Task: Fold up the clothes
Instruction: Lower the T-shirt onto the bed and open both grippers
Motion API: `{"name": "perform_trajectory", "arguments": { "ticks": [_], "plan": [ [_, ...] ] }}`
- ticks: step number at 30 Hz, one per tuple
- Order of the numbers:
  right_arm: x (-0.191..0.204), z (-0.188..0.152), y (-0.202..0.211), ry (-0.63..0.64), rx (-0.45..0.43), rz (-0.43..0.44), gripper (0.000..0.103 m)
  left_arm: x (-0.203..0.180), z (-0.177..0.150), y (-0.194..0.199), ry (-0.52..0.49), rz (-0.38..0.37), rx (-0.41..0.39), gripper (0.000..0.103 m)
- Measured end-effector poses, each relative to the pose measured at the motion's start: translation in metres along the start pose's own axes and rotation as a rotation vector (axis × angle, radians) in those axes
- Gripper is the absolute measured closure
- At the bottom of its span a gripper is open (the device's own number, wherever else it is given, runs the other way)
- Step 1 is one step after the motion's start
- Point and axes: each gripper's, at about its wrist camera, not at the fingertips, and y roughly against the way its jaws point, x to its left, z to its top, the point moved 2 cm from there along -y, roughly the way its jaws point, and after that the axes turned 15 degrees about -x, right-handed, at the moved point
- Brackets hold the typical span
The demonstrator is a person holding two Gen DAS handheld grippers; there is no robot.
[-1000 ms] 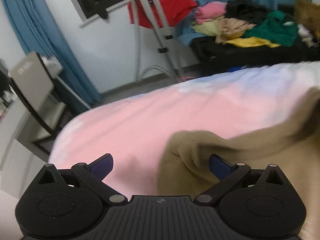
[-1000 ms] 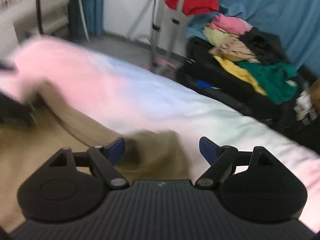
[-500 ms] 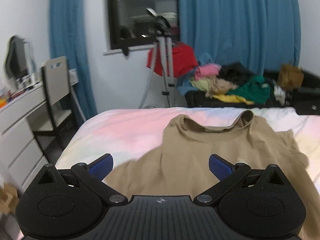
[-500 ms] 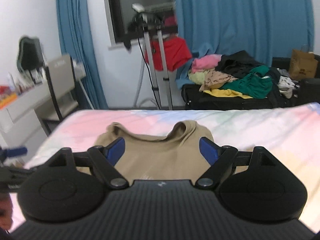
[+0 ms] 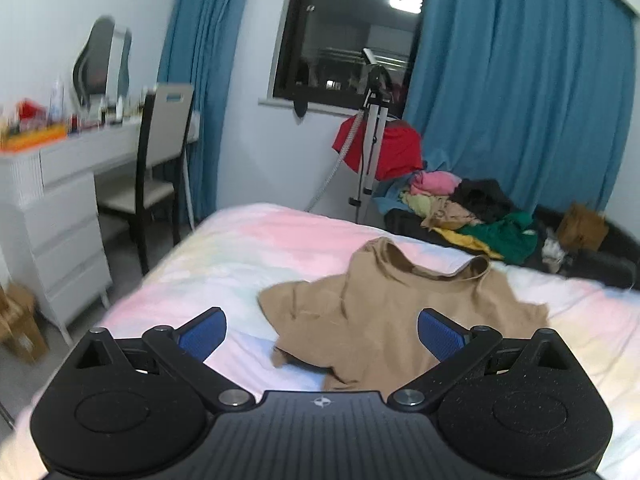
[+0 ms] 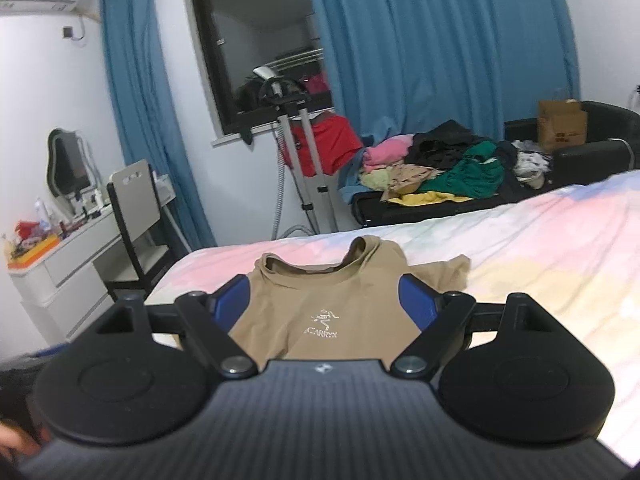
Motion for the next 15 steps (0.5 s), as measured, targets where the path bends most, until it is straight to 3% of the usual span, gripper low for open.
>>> {"name": "perform_trajectory", "arguments": {
  "ticks": [3, 8, 15],
  "plan": [
    [0.002, -0.007, 0.014, -0.025, 0.010, 0.009, 0.020, -0.003, -0.006, 0.003, -0.016, 0.013, -0.001, 0.000],
    [0.002, -0.043, 0.027, 0.037, -0.068, 0.028, 0.020, -0.002, -0.023, -0.009, 0.048, 0.023, 0.031, 0.000],
    [-0.021, -0.076, 0.031, 0.001, -0.109, 0.029, 0.020, 0.002, -0.055, -0.040, 0.070, 0.073, 0.074, 0.000]
  ]
}}
